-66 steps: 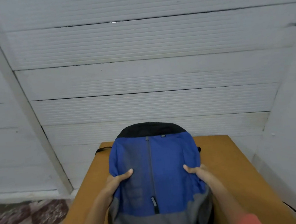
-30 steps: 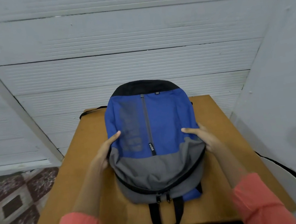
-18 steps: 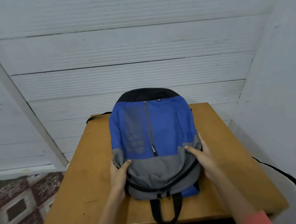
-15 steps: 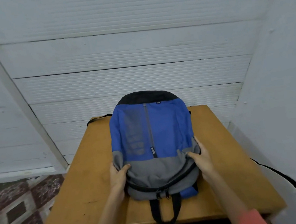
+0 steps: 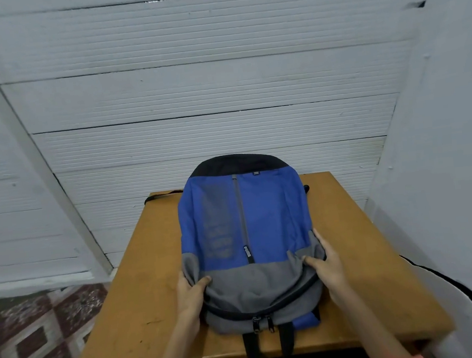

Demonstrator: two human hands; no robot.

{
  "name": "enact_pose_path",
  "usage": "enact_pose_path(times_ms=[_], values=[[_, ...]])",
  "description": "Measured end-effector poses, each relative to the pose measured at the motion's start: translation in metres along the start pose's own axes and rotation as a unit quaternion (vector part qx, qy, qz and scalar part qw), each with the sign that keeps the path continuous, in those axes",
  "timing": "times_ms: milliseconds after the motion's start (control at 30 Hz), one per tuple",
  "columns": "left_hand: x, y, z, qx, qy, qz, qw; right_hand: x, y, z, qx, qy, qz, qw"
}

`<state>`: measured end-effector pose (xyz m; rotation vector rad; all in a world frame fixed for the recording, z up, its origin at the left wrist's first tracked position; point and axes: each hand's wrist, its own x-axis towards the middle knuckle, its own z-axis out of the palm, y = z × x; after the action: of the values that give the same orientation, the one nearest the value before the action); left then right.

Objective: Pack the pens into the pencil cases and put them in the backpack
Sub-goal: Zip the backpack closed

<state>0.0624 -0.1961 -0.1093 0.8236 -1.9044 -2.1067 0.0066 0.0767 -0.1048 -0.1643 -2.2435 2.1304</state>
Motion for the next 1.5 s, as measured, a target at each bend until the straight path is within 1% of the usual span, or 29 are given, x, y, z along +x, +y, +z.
enact_pose_path(times_ms=[167,200,233,267,300,333,367,400,433,467,500,533,567,600,700,767,800,900,1100,1500], values=[[-0.004,0.006,0.0,0.001,0.001,-0.007,1.0,0.0,-0.003,-0.002,0.005,-0.007,0.006,1.0],[-0.004,0.009,0.001,0.007,0.002,0.003,1.0,0.0,-0.004,-0.001,-0.006,0.001,-0.001,1.0],[-0.003,0.011,0.001,0.024,0.009,0.027,0.999,0.0,-0.004,-0.001,-0.041,0.02,-0.019,0.999],[-0.004,0.014,0.002,0.062,0.024,0.071,0.995,0.0,-0.005,-0.001,-0.097,0.045,-0.045,0.993],[-0.005,0.018,0.003,0.124,0.04,0.134,0.982,-0.002,-0.006,0.0,-0.162,0.068,-0.077,0.981],[-0.008,0.022,0.004,0.207,0.047,0.204,0.956,-0.006,-0.008,0.001,-0.22,0.077,-0.116,0.966],[-0.011,0.025,0.006,0.298,0.042,0.273,0.913,-0.009,-0.012,0.002,-0.269,0.069,-0.16,0.947],[-0.014,0.029,0.008,0.385,0.02,0.329,0.862,-0.013,-0.016,0.005,-0.319,0.044,-0.206,0.924],[-0.015,0.032,0.012,0.459,-0.011,0.356,0.814,-0.016,-0.021,0.008,-0.379,0.009,-0.245,0.893],[-0.015,0.035,0.015,0.525,-0.042,0.356,0.772,-0.019,-0.025,0.012,-0.445,-0.035,-0.265,0.854],[-0.015,0.035,0.019,0.582,-0.068,0.339,0.736,-0.021,-0.028,0.017,-0.508,-0.082,-0.263,0.816],[-0.013,0.033,0.022,0.626,-0.089,0.315,0.708,-0.023,-0.031,0.022,-0.554,-0.125,-0.245,0.786],[-0.011,0.03,0.025,0.654,-0.107,0.29,0.69,-0.023,-0.031,0.026,-0.58,-0.154,-0.224,0.768],[-0.008,0.026,0.027,0.671,-0.124,0.266,0.681,-0.022,-0.029,0.03,-0.59,-0.174,-0.204,0.762],[-0.001,0.015,0.029,0.692,-0.166,0.211,0.67,-0.018,-0.022,0.037,-0.594,-0.203,-0.133,0.767],[0.004,0.011,0.029,0.686,-0.175,0.196,0.679,-0.015,-0.019,0.038,-0.596,-0.207,-0.098,0.769],[0.006,0.012,0.029,0.682,-0.178,0.195,0.682,-0.014,-0.018,0.039,-0.598,-0.206,-0.093,0.769],[0.011,0.015,0.032,0.673,-0.186,0.19,0.691,-0.01,-0.018,0.042,-0.602,-0.205,-0.091,0.766],[0.024,0.02,0.036,0.653,-0.196,0.182,0.708,0.001,-0.017,0.049,-0.597,-0.195,-0.092,0.773],[0.042,0.025,0.042,0.645,-0.19,0.186,0.716,0.021,-0.016,0.056,-0.587,-0.187,-0.094,0.782]])
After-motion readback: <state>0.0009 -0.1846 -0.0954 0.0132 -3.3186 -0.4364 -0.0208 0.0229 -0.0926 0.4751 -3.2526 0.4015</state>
